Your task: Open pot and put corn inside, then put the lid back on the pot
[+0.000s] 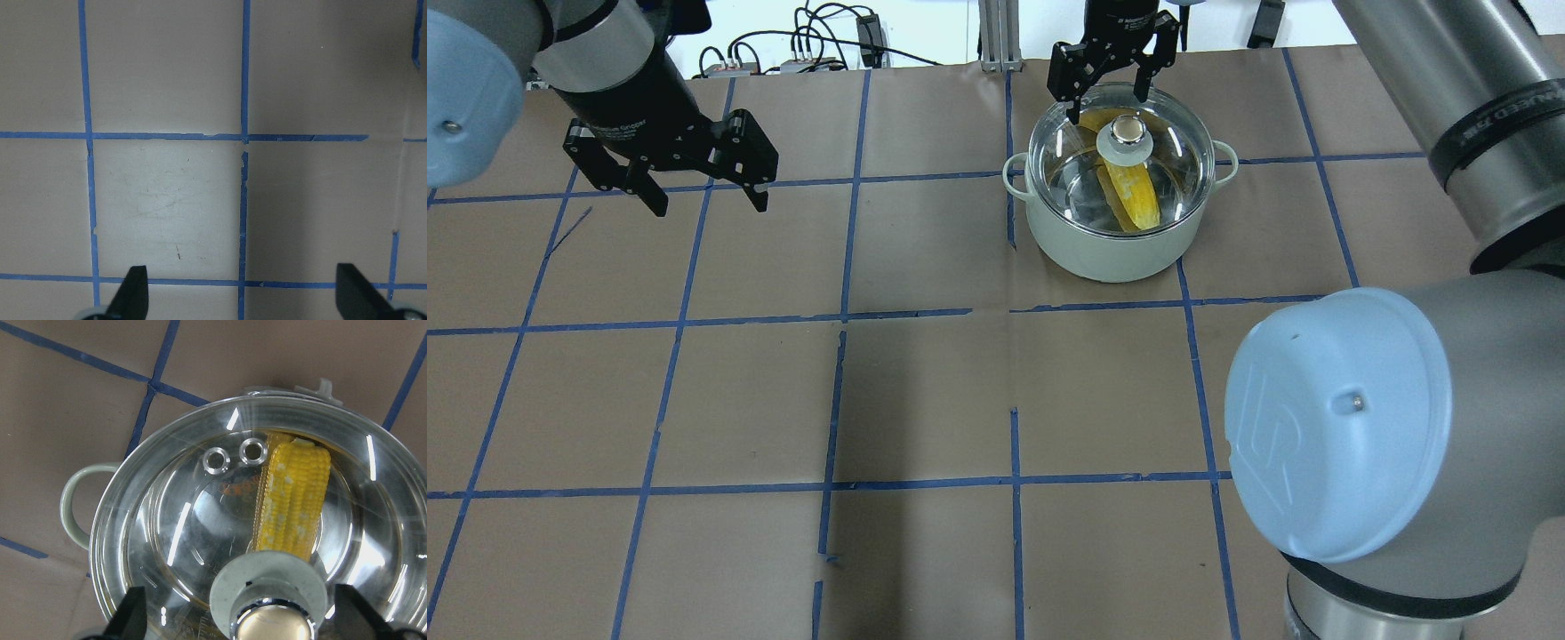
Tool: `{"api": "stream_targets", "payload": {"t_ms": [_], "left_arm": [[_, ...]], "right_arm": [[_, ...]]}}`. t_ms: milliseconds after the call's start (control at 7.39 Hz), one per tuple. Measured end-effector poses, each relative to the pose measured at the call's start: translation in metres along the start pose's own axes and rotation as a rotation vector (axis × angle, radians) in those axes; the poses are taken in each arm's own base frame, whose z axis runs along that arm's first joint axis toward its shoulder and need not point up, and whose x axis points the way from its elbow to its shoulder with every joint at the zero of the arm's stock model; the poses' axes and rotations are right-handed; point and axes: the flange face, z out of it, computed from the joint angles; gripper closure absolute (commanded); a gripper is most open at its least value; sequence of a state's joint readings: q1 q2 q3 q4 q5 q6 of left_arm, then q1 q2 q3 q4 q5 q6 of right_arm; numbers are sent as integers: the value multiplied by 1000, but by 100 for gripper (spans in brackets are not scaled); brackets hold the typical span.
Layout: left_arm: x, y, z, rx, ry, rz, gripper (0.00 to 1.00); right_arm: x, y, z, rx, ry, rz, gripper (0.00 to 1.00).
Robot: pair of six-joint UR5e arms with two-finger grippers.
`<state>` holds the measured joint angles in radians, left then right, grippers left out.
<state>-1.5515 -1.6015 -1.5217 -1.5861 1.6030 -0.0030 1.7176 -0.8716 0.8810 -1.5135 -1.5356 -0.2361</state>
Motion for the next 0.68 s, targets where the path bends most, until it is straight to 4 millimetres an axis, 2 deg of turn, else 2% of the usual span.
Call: {"api": "stream_targets", "payload": {"t_ms": [676], "left_arm": [[1, 0, 1, -2, 1, 0, 0]], "right_arm": [[-4, -8, 17, -18, -12, -4, 1]]}}
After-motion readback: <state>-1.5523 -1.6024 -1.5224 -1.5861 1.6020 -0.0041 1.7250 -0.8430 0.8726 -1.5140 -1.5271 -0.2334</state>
